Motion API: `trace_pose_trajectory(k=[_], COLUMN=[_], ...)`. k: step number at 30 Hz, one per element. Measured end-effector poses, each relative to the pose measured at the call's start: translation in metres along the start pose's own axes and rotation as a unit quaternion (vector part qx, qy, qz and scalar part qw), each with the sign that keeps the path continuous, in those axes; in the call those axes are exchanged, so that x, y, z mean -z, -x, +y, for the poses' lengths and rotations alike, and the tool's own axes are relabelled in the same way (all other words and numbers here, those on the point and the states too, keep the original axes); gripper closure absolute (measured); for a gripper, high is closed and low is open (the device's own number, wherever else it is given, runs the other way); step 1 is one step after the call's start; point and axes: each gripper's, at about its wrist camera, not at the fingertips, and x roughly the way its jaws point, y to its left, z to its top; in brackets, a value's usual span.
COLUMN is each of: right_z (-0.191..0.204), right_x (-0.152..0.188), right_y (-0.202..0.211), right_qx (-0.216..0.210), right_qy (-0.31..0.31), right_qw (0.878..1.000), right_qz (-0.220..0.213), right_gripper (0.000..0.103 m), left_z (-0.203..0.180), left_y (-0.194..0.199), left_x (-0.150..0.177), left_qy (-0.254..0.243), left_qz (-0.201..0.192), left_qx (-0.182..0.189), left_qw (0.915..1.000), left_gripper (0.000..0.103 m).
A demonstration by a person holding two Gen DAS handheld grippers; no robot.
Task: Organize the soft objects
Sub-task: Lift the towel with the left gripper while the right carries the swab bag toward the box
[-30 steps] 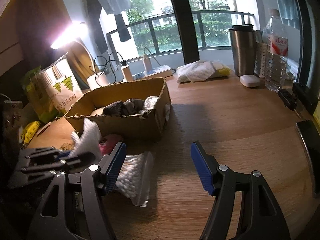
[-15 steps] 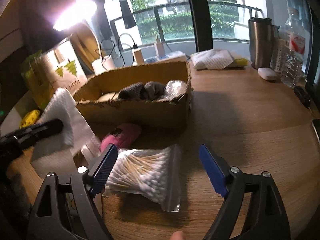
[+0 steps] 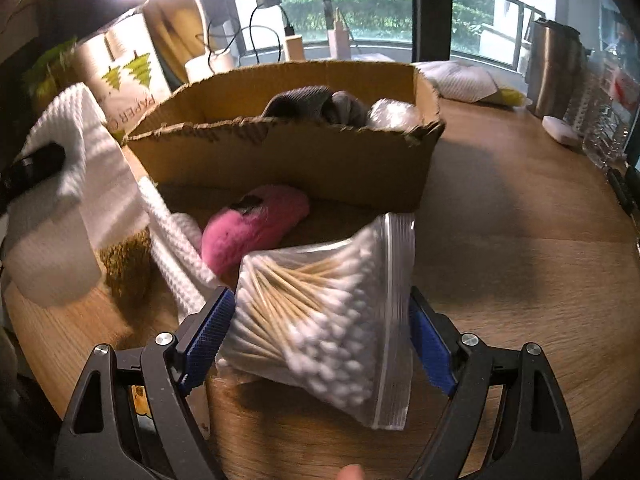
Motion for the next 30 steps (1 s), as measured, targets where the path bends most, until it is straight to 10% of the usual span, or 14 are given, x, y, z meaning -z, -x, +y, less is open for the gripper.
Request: trace_pose_trajectory(k=[9,30], right_z=[0.003,-0.017], right_x=[-0.001,-0.040], right_y=[0.006,0.064], right_qx=[-0.004,-0.015], right_qy=[0.005,0.002], right_qw=[1.000,0.996], right_qz=[0.001,-0.084], right_gripper=[0.039,0.040], left_z=[0.000,-0.016], left_y=[0.018,0.035], left_x=[-0.008,-0.053], left_qy=[-0.007,-0.048], left_qz=[-0.022,-0.080], left_qx=[-0.007,-0.030], left_qw=[0.9997,0.9952], left_gripper=[0.089,0.089])
